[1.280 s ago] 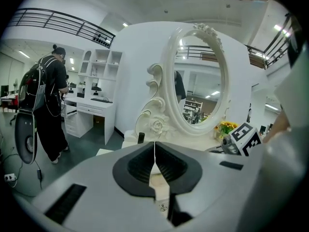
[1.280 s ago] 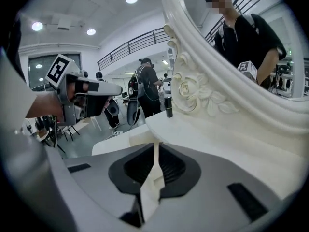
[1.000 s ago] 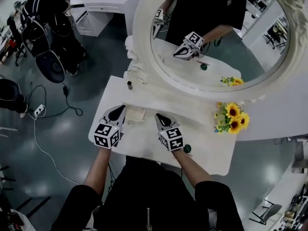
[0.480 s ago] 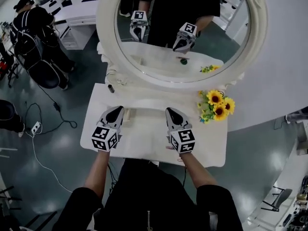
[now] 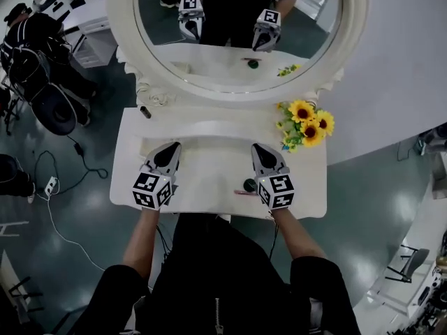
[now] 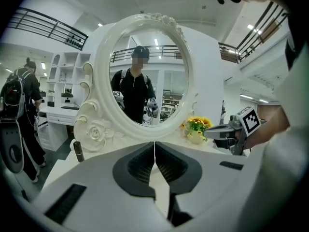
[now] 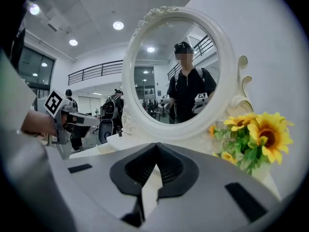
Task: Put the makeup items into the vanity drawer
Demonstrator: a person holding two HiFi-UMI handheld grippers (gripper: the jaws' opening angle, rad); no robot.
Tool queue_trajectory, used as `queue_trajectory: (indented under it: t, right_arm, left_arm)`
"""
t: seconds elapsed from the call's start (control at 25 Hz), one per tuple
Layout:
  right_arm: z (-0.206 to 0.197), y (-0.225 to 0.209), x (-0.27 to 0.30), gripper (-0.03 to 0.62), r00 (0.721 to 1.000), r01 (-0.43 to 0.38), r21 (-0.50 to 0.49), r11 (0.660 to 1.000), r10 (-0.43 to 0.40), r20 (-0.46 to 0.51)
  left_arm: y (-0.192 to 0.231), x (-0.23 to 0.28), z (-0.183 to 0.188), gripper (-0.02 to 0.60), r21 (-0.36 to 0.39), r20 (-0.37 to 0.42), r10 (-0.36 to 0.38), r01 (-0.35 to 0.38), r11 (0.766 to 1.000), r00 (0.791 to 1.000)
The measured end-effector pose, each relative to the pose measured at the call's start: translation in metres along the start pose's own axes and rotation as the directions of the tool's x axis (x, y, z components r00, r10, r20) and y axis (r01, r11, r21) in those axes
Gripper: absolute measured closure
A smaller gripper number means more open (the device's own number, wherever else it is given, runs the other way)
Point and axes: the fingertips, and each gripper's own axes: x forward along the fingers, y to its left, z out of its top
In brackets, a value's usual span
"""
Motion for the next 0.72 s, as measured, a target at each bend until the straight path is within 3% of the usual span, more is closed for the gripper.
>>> queue_trajectory:
  t: [0.2,0.4,0.56,0.72]
  right_arm:
    - [-0.046,-0.006,-0.018,0.588,0.997,0.004,-0.003,1.0,-0.004,-0.082]
    - [-0.086,-0.001,-0.032,0.563,0.983,-0.089,-0.061,0.994,0.077,-0.168]
    - [-0.121,0.0,-0.04,0.5,0.962,-0.12,-0.066,0.991,0.1,-0.254]
    - [-0.165,0.003,-0.041,0.454,0.921,-0.141,-0.05,0.989,0.112,-0.373]
  left_arm:
    - [-0.019,0.008,-0.02,0.56,-0.011,-0.039,-0.039,0.039,0.999,0.998]
    - [-0.031,0.013,-0.033,0.56,-0.019,-0.066,-0.06,0.059,0.998,0.996]
    - [-0.034,0.014,-0.035,0.56,-0.021,-0.076,-0.062,0.061,0.998,0.995]
    - [-0.037,0.013,-0.037,0.56,-0.023,-0.082,-0.057,0.055,0.998,0.995]
